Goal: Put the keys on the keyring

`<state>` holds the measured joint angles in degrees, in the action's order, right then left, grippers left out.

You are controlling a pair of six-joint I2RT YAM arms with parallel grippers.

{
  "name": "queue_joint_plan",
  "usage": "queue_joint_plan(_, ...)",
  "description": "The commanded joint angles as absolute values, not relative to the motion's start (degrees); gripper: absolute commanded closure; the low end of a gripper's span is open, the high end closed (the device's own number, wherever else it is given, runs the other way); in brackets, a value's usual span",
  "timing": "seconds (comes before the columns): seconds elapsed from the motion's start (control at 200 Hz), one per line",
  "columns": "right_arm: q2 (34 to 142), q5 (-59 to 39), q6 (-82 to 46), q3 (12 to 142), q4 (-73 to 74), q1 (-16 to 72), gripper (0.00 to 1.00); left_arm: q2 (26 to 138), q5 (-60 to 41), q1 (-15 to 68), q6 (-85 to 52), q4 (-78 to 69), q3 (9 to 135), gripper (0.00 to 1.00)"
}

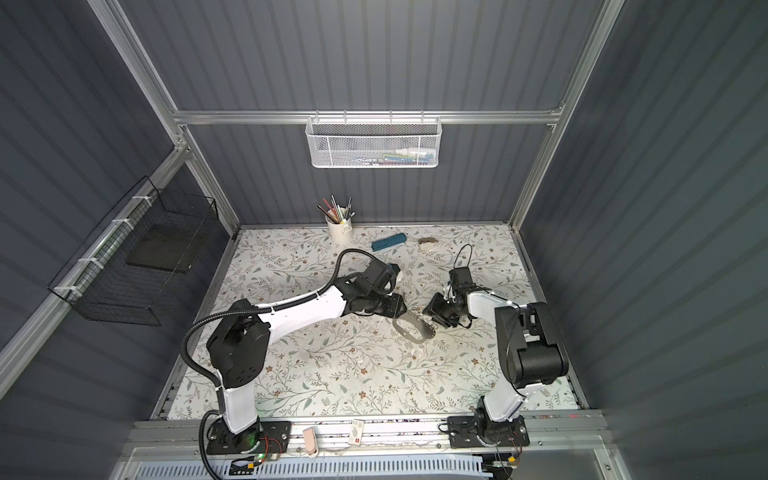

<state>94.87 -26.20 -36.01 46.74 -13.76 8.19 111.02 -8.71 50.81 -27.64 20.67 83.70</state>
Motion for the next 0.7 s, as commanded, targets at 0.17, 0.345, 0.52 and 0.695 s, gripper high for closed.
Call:
queue_joint_plan(0.17, 89.13, -26.04, -36.54, 43.06, -16.63, 8.35, 0.55, 118.62, -7.01, 51.58, -19.69, 23.51, 90.82, 0.66)
queue_joint_plan(0.345, 85.93, -24.58, -35.53, 44.08, -19.03, 8.42, 0.53, 121.48, -4.38, 51.71, -15.80, 25.07, 93.74, 0.65)
queue_joint_plan(0.52, 82.98, -23.52, -35.16, 44.38, -20.56, 8.17, 0.52, 123.62, -5.39, 51.74, -10.68, 26.84, 96.00, 0.64)
queue_joint_plan(0.695, 81.23, -23.37, -35.14, 44.49, -21.77, 8.00, 0.52, 126.26, -5.83, 52.02, -7.57, 28.55, 98.84, 0.63)
